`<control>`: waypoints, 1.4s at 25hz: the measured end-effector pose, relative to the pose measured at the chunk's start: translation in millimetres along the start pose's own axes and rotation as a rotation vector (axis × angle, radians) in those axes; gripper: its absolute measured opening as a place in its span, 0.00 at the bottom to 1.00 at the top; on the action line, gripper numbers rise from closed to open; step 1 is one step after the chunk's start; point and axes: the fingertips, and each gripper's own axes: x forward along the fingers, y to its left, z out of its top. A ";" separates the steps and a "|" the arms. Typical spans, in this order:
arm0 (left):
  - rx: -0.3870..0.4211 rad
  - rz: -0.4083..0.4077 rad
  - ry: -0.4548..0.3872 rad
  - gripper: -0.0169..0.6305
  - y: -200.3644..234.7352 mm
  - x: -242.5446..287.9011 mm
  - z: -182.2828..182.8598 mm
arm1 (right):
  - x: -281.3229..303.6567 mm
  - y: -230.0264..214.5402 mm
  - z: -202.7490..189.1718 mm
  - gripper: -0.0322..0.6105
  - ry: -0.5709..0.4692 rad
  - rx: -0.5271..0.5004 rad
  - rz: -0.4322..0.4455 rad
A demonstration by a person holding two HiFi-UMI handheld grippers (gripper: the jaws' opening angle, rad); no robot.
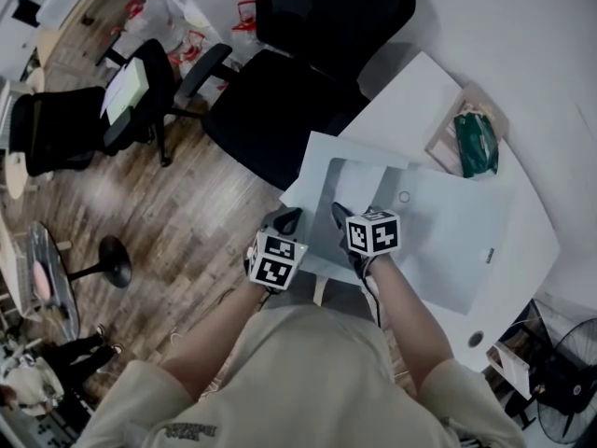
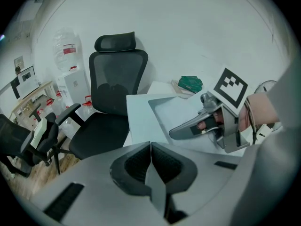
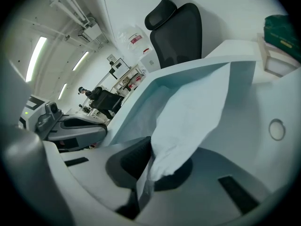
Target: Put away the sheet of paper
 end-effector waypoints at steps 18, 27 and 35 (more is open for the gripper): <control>-0.060 -0.026 -0.008 0.06 2.7 -1.6 -0.6 | -34.0 -16.2 -1.0 0.48 0.016 -0.077 -0.158; -0.057 -0.012 0.004 0.06 2.4 -9.0 4.5 | -77.7 -19.6 12.5 0.57 -0.019 -0.103 -0.253; -0.011 0.025 -0.078 0.06 12.7 -38.8 36.4 | -132.6 -0.2 40.8 0.57 -0.121 -0.168 -0.273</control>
